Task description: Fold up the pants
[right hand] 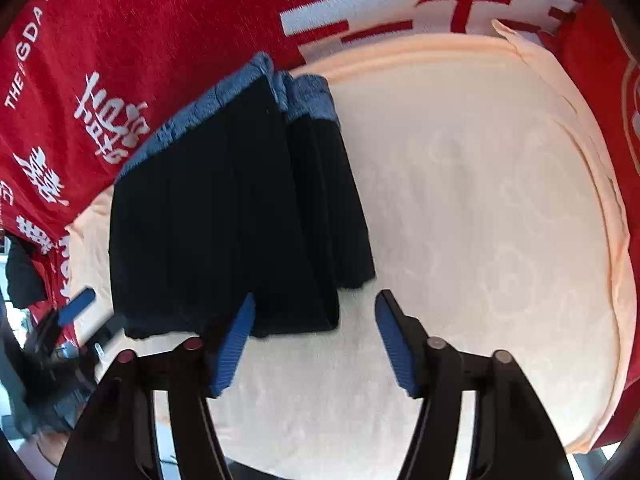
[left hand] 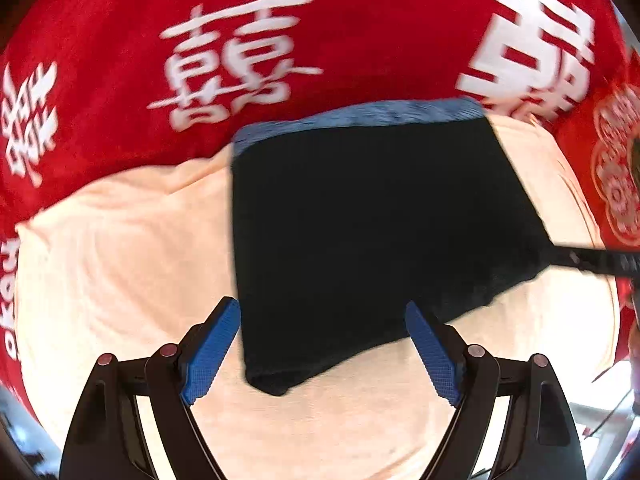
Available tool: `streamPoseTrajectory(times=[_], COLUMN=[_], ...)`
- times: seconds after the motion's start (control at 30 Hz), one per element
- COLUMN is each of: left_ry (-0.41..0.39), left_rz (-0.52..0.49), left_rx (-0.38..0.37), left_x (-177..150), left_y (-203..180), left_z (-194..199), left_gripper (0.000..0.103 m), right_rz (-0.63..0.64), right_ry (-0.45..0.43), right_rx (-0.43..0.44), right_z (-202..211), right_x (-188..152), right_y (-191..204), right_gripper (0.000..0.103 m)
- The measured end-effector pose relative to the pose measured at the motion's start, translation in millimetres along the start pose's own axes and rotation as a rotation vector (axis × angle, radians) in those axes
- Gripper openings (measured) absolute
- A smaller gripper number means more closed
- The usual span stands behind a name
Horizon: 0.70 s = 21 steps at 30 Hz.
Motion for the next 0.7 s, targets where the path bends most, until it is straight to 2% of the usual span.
streamPoseTrajectory(times=[0.17, 0.37, 0.7], left_ry=[0.034, 0.070, 0.074], left_rz=[0.109, 0.201, 0.222], left_rx=[-0.017, -0.035, -0.015], left_x=[-2, 1, 11], left_y=[28, 46, 57], left_z=[-7, -18, -23], left_gripper=[0.086, 0.086, 0.086], right_rz=[0.035, 0.081, 0.060], right_ry=[0.009, 0.027, 0.027], right_rx=[-0.043, -0.049, 0.002], right_z=[2, 2, 3], right_x=[-9, -14, 11], right_y=[-1, 8, 5], right_gripper=[0.078, 0.080, 0.080])
Point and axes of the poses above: each gripper's, at about its wrist camera, not at the fingertips, and z roughly against the way its jaws point, y to its left, x to its top, the point moved 4 cm from there along -z, roughly the way its jaws point, and after that the axes turned 8 degrees about -z, right-handed, at the moved point
